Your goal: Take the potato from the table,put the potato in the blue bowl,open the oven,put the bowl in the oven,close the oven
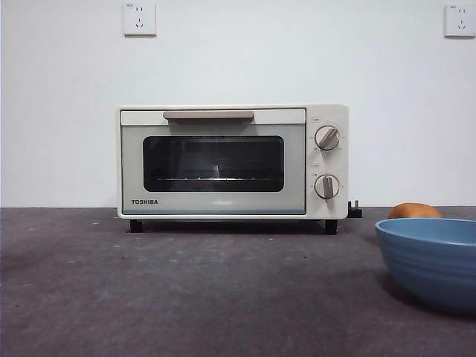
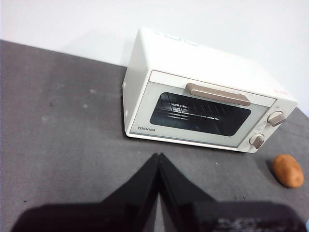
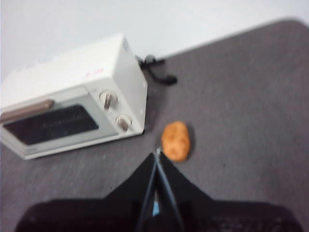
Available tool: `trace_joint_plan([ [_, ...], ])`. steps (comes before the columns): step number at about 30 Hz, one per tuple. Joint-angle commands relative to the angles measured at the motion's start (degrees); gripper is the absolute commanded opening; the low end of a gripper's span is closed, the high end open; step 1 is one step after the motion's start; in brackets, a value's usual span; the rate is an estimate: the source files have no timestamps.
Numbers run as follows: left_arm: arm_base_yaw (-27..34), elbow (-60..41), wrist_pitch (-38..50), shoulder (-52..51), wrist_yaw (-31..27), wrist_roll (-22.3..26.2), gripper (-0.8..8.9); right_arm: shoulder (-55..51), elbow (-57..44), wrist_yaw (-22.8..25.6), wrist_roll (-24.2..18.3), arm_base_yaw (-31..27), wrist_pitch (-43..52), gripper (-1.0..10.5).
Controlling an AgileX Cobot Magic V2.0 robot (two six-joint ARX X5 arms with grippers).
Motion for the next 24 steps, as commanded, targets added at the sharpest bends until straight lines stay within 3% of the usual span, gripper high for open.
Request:
trace_joint_plan([
  [1, -0.6, 4.0, -2.5, 3.8, 1.7, 1.0, -0.06, 4.7, 5.4, -1.3, 0.4, 0.0, -3.7, -0.1],
  [8, -2.3, 12.5, -9.8, 13.8, 10.2, 5.8, -0.06, 14.5, 12.3, -8.2, 0.3, 0.0, -5.0, -0.1],
  [15, -3.1, 17.6, -15.8, 23.0, 11.1, 12.1, -0.05, 24.6, 14.9, -19.6, -2.3, 0.0, -9.3, -0.1],
  [20, -3.1, 18.6, -17.9, 28.1, 13.1, 12.9, -0.05, 31.8, 15.7, -20.5, -3.1, 0.0, -14.2, -0.1],
  [24, -3.1, 18.6, -19.0, 32.2, 13.6, 13.0, -0.05, 39.7, 16.3, -20.4, -6.9, 0.0, -14.0, -0.1],
])
